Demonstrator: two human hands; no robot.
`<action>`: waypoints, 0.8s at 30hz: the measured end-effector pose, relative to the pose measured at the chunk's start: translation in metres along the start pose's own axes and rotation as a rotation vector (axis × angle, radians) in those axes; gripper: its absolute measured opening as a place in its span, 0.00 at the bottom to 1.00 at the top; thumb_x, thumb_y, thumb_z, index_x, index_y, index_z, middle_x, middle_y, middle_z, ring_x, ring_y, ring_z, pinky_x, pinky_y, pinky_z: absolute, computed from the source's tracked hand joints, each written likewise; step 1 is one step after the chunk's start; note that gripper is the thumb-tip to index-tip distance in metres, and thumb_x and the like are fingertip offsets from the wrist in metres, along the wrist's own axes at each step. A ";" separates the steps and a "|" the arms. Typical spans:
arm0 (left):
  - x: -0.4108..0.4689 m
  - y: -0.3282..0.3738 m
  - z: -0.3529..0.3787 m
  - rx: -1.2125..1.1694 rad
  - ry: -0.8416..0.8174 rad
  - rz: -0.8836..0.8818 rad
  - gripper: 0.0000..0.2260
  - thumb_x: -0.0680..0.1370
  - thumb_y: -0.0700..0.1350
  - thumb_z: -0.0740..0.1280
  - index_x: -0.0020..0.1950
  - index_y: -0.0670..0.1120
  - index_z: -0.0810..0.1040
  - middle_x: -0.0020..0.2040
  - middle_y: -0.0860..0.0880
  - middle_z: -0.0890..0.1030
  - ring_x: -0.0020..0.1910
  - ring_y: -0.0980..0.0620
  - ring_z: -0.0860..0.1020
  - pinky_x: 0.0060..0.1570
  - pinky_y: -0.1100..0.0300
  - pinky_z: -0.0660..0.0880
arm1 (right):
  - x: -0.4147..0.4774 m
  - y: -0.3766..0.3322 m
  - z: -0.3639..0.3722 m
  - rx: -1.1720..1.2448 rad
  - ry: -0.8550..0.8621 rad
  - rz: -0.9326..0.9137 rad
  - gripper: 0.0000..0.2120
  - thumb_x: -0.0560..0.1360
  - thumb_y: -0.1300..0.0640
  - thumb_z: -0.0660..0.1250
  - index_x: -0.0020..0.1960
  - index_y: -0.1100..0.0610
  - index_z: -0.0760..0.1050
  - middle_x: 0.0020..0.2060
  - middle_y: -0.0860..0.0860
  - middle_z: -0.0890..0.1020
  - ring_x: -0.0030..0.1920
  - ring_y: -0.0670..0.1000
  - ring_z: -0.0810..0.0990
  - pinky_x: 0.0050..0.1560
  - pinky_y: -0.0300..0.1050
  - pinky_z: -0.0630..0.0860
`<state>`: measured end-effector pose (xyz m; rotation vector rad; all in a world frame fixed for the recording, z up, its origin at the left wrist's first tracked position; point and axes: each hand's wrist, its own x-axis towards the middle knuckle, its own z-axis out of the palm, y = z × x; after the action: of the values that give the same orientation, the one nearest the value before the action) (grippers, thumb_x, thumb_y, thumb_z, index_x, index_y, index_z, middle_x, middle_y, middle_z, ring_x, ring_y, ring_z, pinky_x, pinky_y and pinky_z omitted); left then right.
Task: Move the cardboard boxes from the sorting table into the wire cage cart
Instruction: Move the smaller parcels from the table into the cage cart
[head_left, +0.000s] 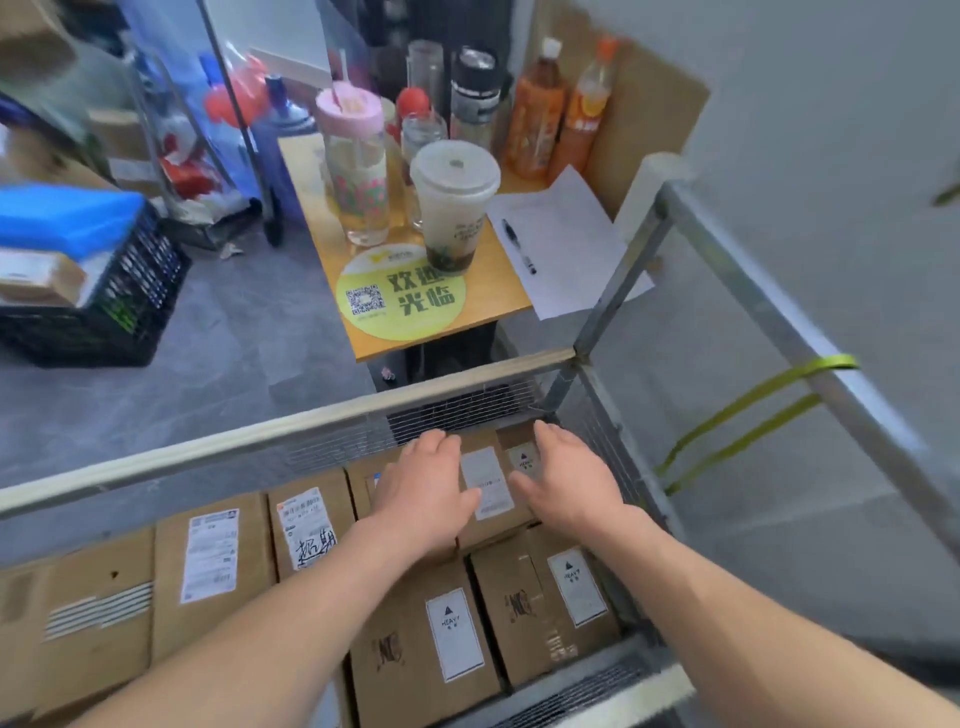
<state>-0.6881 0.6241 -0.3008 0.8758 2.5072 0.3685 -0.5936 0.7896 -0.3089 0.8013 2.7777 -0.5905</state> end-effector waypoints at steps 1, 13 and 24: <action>-0.007 0.006 -0.011 0.011 0.008 0.024 0.33 0.79 0.58 0.64 0.80 0.47 0.58 0.80 0.48 0.59 0.77 0.46 0.59 0.74 0.49 0.62 | -0.010 -0.005 -0.013 -0.011 0.018 0.000 0.32 0.77 0.41 0.65 0.75 0.56 0.63 0.73 0.53 0.71 0.73 0.54 0.68 0.70 0.52 0.67; -0.089 0.079 -0.071 0.135 0.118 0.247 0.32 0.77 0.61 0.64 0.77 0.49 0.62 0.77 0.50 0.64 0.76 0.48 0.61 0.70 0.46 0.66 | -0.137 -0.009 -0.109 -0.036 0.151 0.092 0.29 0.78 0.39 0.62 0.74 0.53 0.67 0.69 0.52 0.76 0.68 0.55 0.74 0.64 0.51 0.73; -0.205 0.166 -0.061 0.196 0.139 0.500 0.30 0.76 0.64 0.65 0.73 0.49 0.67 0.72 0.51 0.70 0.72 0.49 0.67 0.66 0.47 0.70 | -0.308 0.033 -0.143 -0.015 0.289 0.276 0.29 0.77 0.34 0.60 0.67 0.53 0.71 0.65 0.52 0.79 0.65 0.56 0.76 0.59 0.53 0.76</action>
<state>-0.4902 0.6128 -0.1164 1.6134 2.4507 0.3525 -0.3287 0.7314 -0.1022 1.3338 2.8372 -0.4325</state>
